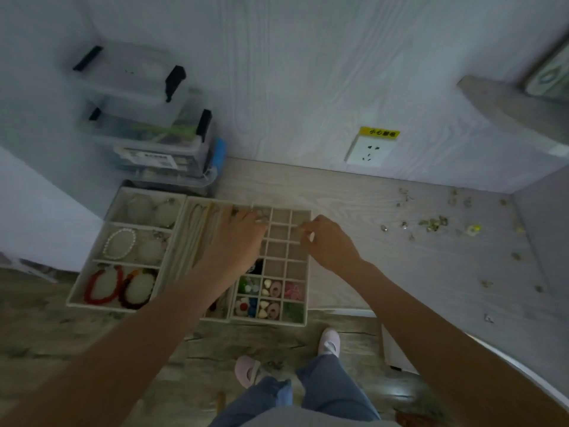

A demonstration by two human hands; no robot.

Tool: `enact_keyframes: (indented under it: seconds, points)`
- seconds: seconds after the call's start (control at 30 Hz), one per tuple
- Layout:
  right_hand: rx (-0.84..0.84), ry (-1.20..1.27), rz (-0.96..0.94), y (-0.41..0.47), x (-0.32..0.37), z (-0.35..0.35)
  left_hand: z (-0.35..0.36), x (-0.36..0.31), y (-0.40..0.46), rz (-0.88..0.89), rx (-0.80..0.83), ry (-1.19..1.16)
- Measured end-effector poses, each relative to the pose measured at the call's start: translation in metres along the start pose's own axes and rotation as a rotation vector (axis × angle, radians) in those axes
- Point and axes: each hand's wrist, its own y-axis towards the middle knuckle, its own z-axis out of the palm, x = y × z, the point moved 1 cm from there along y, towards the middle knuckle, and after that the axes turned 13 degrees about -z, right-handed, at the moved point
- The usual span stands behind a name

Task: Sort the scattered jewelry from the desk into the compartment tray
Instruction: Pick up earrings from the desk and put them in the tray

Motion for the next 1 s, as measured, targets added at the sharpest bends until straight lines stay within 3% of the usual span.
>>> enact_keyframes:
  seconds: [0.17,0.37,0.77,1.0]
  points:
    - [-0.127,0.065,0.076,-0.031,-0.054,-0.034,-0.014,-0.058,0.027,0.042,0.02,-0.083]
    - [-0.149,-0.005,0.195,-0.076,-0.136,-0.075,-0.034,-0.154,0.065,0.114,0.058,-0.129]
    - [-0.074,-0.02,0.385,-0.123,-0.29,-0.122,-0.001,-0.337,0.123,0.272,0.392,-0.216]
    - [-0.226,0.078,0.372,-0.115,-0.34,-0.127,0.023,-0.411,0.14,0.287,0.451,-0.317]
